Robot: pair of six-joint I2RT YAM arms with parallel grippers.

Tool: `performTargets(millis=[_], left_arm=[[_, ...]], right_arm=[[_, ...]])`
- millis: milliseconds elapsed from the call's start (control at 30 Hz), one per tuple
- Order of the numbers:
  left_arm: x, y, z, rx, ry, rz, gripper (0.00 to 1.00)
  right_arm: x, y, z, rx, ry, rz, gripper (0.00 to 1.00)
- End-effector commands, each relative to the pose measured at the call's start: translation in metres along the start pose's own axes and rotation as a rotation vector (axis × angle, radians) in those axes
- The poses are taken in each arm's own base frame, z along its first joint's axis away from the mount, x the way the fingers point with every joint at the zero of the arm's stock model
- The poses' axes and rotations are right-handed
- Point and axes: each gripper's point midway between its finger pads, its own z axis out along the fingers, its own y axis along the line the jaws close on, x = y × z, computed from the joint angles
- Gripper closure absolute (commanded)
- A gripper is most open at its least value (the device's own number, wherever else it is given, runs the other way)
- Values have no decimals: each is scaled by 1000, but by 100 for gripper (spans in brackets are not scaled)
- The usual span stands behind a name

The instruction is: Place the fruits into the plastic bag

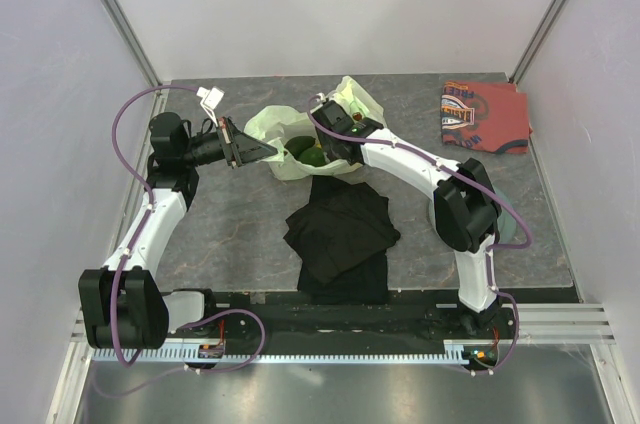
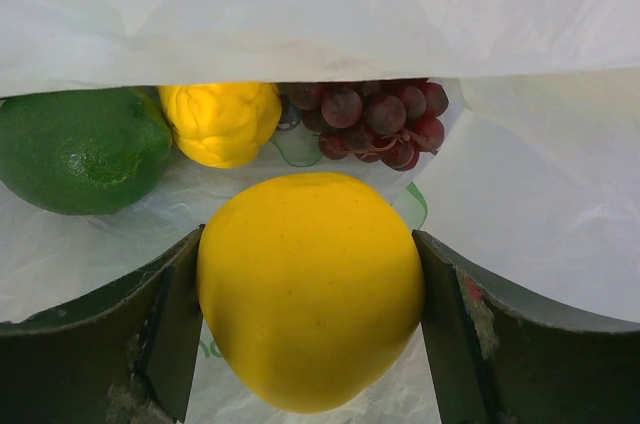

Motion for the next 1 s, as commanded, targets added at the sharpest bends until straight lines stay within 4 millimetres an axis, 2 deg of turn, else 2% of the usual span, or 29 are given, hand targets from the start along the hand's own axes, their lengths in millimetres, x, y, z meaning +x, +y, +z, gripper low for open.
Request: performTargets(millis=[0, 200, 367, 533, 700, 800, 867, 900, 967], left_arm=[[-11, -8, 0, 13, -14, 65, 98], [-11, -8, 0, 13, -12, 62, 99], [-11, -8, 0, 13, -12, 63, 98], [-11, -8, 0, 14, -11, 63, 98], [-10, -8, 0, 14, -11, 62, 98], [-11, -9, 0, 15, -12, 65, 98], [-11, -8, 0, 15, -12, 65, 99], [-11, -9, 0, 15, -12, 65, 98], [-10, -8, 0, 13, -12, 62, 98]], right_arm=[[-1, 1, 1, 1, -8, 9, 35], [-8, 3, -4, -26, -30, 18, 20], [-16, 7, -10, -64, -50, 33, 15], [-32, 14, -20, -131, -91, 63, 5], [-46, 19, -33, -186, -129, 85, 2], [-55, 26, -48, -260, -171, 83, 3], [-65, 33, -65, -327, -230, 71, 4], [-78, 43, -85, -399, -292, 75, 5], [-77, 50, -100, -458, -333, 48, 6]])
